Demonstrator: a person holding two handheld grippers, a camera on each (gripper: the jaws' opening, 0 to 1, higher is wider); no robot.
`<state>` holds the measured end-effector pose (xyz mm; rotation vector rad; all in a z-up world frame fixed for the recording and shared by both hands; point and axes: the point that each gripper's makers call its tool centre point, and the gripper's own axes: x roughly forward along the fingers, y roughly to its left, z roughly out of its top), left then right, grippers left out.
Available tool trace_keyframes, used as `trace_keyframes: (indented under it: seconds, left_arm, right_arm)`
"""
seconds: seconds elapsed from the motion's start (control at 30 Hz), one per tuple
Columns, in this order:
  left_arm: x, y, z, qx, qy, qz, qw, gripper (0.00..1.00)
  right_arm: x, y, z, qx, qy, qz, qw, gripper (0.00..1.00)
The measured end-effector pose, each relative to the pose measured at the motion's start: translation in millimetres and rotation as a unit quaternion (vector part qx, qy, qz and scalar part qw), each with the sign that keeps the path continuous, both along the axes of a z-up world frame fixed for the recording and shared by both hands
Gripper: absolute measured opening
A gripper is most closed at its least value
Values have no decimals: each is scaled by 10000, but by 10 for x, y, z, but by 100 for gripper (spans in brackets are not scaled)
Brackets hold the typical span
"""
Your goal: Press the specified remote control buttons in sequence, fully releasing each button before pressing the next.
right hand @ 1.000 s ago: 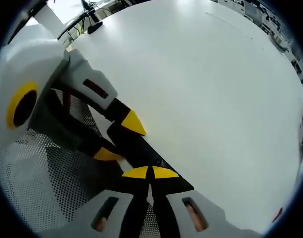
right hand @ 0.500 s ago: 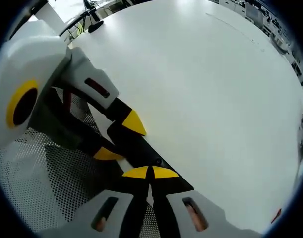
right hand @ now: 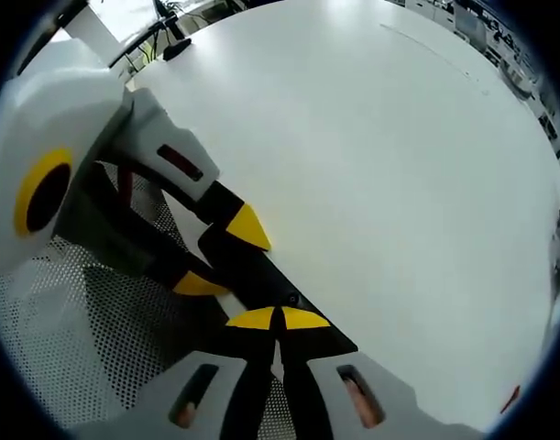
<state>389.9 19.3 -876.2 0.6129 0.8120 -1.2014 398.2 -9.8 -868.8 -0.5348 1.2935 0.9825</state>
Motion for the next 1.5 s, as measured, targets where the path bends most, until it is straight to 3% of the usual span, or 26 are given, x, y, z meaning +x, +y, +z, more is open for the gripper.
trace_keyframes:
  seconds: [0.5,0.93,1.5]
  left_arm:
    - [9,-3,-3,4,-7,5,10000,25]
    - [20,-6,-9,13,-13,-11,10000,25]
    - [30,-12,-13,-8,-13,4,10000,25]
  right_arm:
    - [-10,-12,1,7,60,-37,10000,0]
    - [-38,-73,3,96,416,-397,9983,0]
    - [-136,-49,-21,85,319,299,9990,0]
